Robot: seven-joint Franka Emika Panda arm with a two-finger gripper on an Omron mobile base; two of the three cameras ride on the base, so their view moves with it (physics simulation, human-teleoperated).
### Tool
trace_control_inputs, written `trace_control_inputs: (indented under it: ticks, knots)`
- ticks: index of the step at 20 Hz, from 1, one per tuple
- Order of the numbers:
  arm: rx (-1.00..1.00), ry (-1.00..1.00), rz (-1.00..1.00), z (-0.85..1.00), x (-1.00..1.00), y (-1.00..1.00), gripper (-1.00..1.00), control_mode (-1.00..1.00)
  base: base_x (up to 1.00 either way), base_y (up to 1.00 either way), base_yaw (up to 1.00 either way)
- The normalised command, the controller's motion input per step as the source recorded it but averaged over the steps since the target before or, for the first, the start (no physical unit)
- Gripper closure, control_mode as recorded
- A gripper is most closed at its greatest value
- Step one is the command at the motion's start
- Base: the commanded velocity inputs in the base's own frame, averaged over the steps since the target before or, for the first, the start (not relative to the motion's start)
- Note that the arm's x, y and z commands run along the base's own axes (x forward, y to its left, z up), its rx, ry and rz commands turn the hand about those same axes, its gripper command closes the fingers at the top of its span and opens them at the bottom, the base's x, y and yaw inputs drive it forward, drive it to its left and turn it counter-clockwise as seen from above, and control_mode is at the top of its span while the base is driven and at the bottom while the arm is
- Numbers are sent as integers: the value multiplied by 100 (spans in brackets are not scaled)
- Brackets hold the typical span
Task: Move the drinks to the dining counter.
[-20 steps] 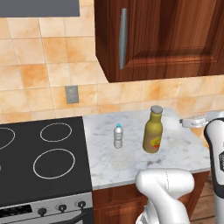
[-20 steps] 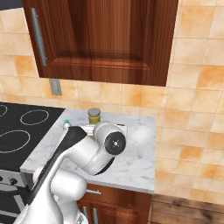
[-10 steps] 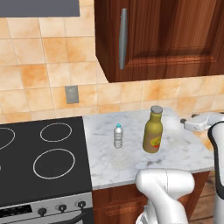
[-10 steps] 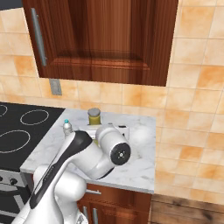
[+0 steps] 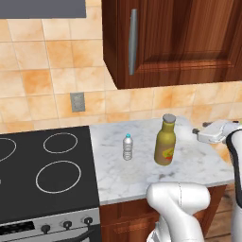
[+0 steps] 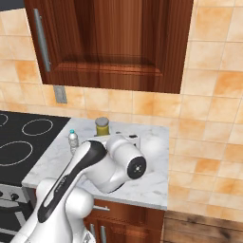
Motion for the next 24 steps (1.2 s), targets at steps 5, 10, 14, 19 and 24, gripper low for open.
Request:
trace_control_inputs:
  ticks: [5, 10, 14, 19, 24]
  knots:
    - [0, 0, 13, 0, 11, 0, -100, -100, 0, 0, 0]
    - [0, 0, 0, 0, 15, 0, -100, -100, 0, 0, 0]
    - [0, 0, 0, -3, 16, 0, -100, -100, 0, 0, 0]
    - [0, -1, 0, -7, 12, 0, -100, -100, 0, 0, 0]
    - [0, 0, 0, -17, 4, 0, -100, -100, 0, 0, 0]
